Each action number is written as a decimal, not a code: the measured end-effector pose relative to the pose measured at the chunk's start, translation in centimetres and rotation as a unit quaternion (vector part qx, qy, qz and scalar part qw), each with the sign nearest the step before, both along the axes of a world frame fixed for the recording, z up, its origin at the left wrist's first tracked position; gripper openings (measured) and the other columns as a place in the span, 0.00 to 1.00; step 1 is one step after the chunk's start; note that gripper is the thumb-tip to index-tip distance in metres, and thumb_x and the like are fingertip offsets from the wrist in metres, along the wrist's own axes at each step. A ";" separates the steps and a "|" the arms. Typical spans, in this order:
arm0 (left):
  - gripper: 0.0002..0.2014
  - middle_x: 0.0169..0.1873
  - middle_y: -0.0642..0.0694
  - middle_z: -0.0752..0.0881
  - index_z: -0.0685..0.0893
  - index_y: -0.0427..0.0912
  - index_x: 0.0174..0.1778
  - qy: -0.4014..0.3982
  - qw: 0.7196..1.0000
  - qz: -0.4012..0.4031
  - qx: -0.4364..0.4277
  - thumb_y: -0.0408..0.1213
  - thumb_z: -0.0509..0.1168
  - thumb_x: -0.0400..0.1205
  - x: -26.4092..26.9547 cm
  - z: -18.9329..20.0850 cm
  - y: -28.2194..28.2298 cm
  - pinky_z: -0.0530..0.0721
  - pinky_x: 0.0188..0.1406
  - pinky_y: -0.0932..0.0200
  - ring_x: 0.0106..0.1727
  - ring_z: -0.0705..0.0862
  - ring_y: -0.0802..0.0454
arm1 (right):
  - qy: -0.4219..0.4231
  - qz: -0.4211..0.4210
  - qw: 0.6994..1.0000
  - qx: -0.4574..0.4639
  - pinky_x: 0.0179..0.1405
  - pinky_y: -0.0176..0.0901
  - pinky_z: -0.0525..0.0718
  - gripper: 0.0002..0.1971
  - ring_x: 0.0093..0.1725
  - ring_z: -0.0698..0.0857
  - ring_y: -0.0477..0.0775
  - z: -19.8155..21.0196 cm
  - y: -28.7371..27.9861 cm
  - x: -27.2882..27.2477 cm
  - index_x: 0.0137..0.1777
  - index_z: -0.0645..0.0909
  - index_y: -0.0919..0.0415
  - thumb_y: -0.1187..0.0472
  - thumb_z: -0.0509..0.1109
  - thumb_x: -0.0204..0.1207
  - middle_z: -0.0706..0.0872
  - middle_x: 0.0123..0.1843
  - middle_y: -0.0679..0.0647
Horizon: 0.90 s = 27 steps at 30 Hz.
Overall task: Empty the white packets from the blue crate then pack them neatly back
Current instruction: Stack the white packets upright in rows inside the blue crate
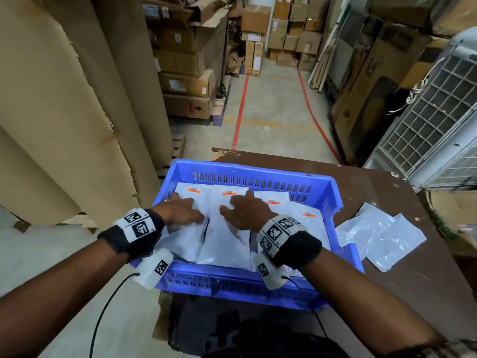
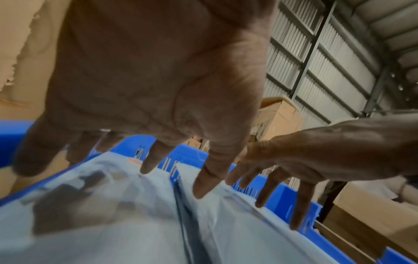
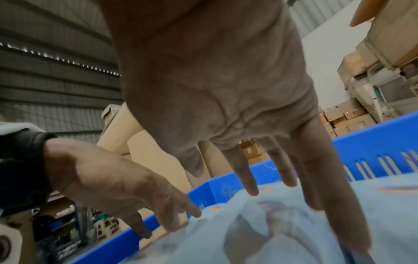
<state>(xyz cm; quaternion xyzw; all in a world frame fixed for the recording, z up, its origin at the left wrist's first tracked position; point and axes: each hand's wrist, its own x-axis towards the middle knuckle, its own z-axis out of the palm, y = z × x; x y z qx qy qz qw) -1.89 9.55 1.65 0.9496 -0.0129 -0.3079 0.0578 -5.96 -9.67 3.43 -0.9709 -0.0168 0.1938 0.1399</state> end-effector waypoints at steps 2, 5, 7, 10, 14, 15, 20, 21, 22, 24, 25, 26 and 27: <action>0.45 0.86 0.43 0.48 0.51 0.54 0.87 -0.001 0.999 -0.051 0.018 0.52 0.68 0.76 0.7 0.8 0.1 0.60 0.81 0.45 0.86 0.50 0.41 | 0.012 0.053 0.998 -0.010 0.75 0.61 0.72 0.39 0.80 0.66 0.69 0.3 -0.5 0.8 0.84 0.61 0.52 0.40 0.70 0.77 0.59 0.83 0.63; 0.59 0.86 0.49 0.37 0.37 0.53 0.87 0.035 0.986 -0.136 0.094 0.47 0.77 0.72 0.9 1.5 -0.2 0.54 0.84 0.44 0.87 0.42 0.42 | 0.063 0.117 0.991 -0.019 0.78 0.66 0.66 0.57 0.85 0.55 0.64 0.1 -0.6 1.3 0.87 0.47 0.45 0.39 0.81 0.65 0.50 0.87 0.57; 0.66 0.86 0.47 0.34 0.34 0.53 0.86 0.048 0.977 -0.165 0.129 0.49 0.82 0.67 1.0 0.9 -0.3 0.53 0.84 0.43 0.87 0.40 0.42 | 0.084 0.122 0.989 -0.029 0.81 0.69 0.62 0.65 0.87 0.48 0.63 -1.0 -0.3 1.3 0.88 0.41 0.45 0.38 0.84 0.61 0.43 0.89 0.57; 0.70 0.85 0.44 0.33 0.33 0.52 0.86 0.063 0.970 -0.177 0.153 0.49 0.84 0.64 0.9 -0.6 -0.3 0.55 0.84 0.42 0.87 0.40 0.42 | 0.106 0.114 0.987 -0.049 0.82 0.70 0.58 0.68 0.88 0.43 0.61 -2.9 -0.1 1.3 0.87 0.37 0.46 0.34 0.83 0.59 0.35 0.88 0.57; 0.71 0.85 0.44 0.31 0.33 0.52 0.86 0.074 0.971 -0.184 0.134 0.49 0.84 0.63 0.7 -1.3 0.0 0.62 0.82 0.42 0.87 0.46 0.42 | 0.130 0.113 0.983 -0.059 0.83 0.65 0.57 0.67 0.88 0.45 0.60 -3.1 -0.2 1.3 0.87 0.36 0.46 0.32 0.81 0.61 0.34 0.88 0.57; 0.71 0.85 0.43 0.31 0.33 0.52 0.86 0.073 0.971 -0.185 0.131 0.49 0.84 0.63 0.7 -1.5 0.0 0.62 0.82 0.41 0.87 0.46 0.42 | 0.133 0.117 0.982 -0.064 0.84 0.64 0.57 0.67 0.88 0.46 0.61 -3.0 -0.2 1.3 0.87 0.36 0.46 0.32 0.81 0.61 0.35 0.88 0.57; 0.69 0.86 0.44 0.34 0.35 0.53 0.86 0.082 0.973 -0.181 0.115 0.49 0.84 0.64 0.7 -2.0 0.2 0.59 0.83 0.43 0.87 0.46 0.42 | 0.135 0.126 0.979 -0.087 0.84 0.65 0.58 0.67 0.87 0.47 0.64 -3.1 0.6 1.3 0.88 0.37 0.49 0.34 0.82 0.62 0.36 0.88 0.61; 0.69 0.86 0.45 0.34 0.36 0.54 0.86 0.084 0.974 -0.177 0.112 0.48 0.84 0.64 0.7 -2.1 0.2 0.58 0.84 0.43 0.87 0.44 0.41 | 0.134 0.126 0.979 -0.089 0.83 0.65 0.59 0.67 0.87 0.48 0.65 -3.1 0.8 1.2 0.88 0.37 0.50 0.34 0.82 0.61 0.37 0.88 0.61; 0.68 0.86 0.45 0.35 0.36 0.54 0.86 0.086 0.975 -0.173 0.110 0.48 0.84 0.64 0.7 -2.1 0.2 0.57 0.84 0.43 0.87 0.43 0.41 | 0.134 0.125 0.979 -0.090 0.83 0.66 0.60 0.67 0.87 0.48 0.65 -3.1 0.9 1.2 0.88 0.37 0.50 0.35 0.82 0.61 0.37 0.88 0.62; 0.68 0.86 0.46 0.36 0.37 0.54 0.87 0.086 0.975 -0.172 0.114 0.49 0.84 0.65 0.6 -2.0 0.1 0.56 0.84 0.41 0.87 0.43 0.41 | 0.133 0.123 0.979 -0.088 0.82 0.66 0.61 0.67 0.87 0.48 0.66 -3.0 0.9 1.1 0.88 0.37 0.50 0.35 0.82 0.61 0.38 0.88 0.62; 0.67 0.86 0.46 0.36 0.37 0.54 0.87 0.085 0.974 -0.174 0.118 0.49 0.84 0.65 0.6 -2.0 0.0 0.56 0.84 0.40 0.87 0.43 0.40 | 0.131 0.122 0.980 -0.087 0.82 0.66 0.61 0.67 0.87 0.48 0.66 -2.9 0.9 1.0 0.88 0.38 0.50 0.35 0.82 0.62 0.38 0.88 0.63; 0.67 0.86 0.46 0.37 0.38 0.53 0.87 0.081 0.973 -0.175 0.124 0.49 0.84 0.65 0.6 -2.0 -0.2 0.56 0.84 0.40 0.87 0.43 0.40 | 0.127 0.122 0.981 -0.085 0.81 0.66 0.61 0.66 0.87 0.49 0.66 -2.7 0.9 0.8 0.88 0.39 0.51 0.35 0.82 0.62 0.40 0.88 0.63; 0.67 0.87 0.45 0.39 0.39 0.53 0.87 0.074 0.973 -0.176 0.131 0.49 0.84 0.64 0.6 -1.9 -0.4 0.57 0.84 0.39 0.87 0.43 0.40 | 0.122 0.121 0.982 -0.082 0.81 0.66 0.62 0.64 0.87 0.50 0.66 -2.5 0.8 0.7 0.88 0.40 0.51 0.36 0.81 0.63 0.42 0.88 0.62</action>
